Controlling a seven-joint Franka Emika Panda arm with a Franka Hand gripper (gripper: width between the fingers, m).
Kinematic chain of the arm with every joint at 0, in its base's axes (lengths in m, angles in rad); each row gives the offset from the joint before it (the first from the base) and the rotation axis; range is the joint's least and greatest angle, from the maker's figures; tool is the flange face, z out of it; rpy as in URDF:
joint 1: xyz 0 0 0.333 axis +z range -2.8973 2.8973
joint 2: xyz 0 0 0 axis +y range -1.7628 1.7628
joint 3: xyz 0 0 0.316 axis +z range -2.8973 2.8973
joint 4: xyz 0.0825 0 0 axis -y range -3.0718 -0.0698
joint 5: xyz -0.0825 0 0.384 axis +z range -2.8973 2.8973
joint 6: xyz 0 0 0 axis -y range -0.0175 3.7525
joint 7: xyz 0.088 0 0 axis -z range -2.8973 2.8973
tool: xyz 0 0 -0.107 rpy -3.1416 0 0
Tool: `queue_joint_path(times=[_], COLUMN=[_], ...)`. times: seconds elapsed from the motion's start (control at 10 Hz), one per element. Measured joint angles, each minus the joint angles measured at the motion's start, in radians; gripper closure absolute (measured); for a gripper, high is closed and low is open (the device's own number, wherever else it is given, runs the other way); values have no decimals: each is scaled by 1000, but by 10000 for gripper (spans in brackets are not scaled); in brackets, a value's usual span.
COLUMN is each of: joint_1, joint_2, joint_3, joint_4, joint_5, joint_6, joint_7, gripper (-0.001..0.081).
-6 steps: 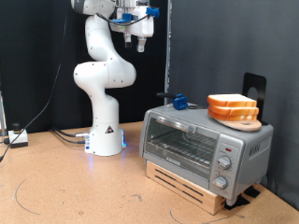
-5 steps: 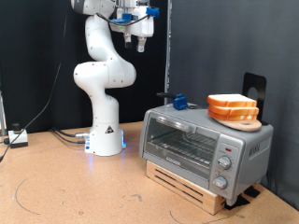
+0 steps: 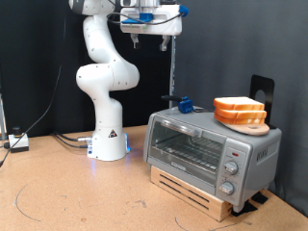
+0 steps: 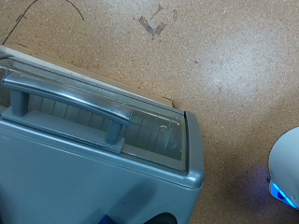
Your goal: Make a piece of toast with the oven
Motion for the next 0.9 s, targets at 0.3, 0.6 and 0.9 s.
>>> queue_joint_path(times=[0.3,0.6,0.9], joint_1=[38,100,120], joint_2=[-13,22,37], joint_3=[-46,-139,-158], joint_4=[-4,-42,-50], joint_5=[83,82,111], joint_6=[19,162,200], joint_7=[-177,-554,-662], gripper=[-1,-1,-1])
